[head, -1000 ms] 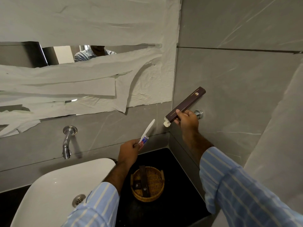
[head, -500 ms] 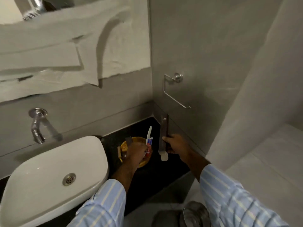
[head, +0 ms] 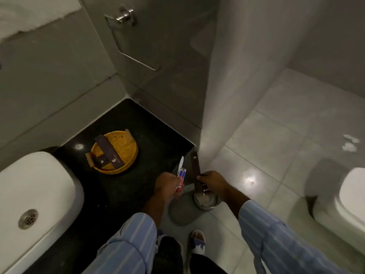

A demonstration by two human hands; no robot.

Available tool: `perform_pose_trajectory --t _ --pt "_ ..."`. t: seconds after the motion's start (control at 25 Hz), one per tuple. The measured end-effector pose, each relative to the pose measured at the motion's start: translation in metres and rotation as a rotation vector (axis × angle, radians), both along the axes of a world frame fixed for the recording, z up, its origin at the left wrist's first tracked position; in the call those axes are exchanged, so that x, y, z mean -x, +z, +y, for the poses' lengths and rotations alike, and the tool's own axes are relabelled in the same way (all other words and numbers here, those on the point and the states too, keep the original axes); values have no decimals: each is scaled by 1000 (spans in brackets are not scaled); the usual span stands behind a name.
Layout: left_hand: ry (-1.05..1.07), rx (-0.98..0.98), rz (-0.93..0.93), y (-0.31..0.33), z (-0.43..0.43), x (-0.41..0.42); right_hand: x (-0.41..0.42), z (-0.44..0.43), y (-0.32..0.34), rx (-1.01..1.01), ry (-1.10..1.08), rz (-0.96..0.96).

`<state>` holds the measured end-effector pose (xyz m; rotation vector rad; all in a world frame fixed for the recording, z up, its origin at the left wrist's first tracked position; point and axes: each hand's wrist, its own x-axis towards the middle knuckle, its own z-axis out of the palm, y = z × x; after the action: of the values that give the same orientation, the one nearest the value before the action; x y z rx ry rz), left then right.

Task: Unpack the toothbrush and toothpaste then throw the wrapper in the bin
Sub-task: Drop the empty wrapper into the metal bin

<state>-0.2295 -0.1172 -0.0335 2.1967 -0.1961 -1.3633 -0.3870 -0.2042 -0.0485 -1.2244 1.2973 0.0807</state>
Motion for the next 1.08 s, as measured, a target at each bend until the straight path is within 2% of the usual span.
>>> perform_pose_trajectory --t 0.2,0.4,0.76,0.96,1.08 --pt "-193 -61 24 -43 -3 39 49 14 -53 -217 -273 97" --pt "-281 -104 5 -72 -5 45 65 13 -95 -301 -345 140" --pt "-363 -115 -59 -84 -12 31 68 -11 -113 -415 -511 -12" --pt "-411 -96 -99 -68 -22 23 56 -26 -93 -172 -433 36" --pt "-482 -48 -159 -47 -27 17 31 -34 -64 206 -153 41"
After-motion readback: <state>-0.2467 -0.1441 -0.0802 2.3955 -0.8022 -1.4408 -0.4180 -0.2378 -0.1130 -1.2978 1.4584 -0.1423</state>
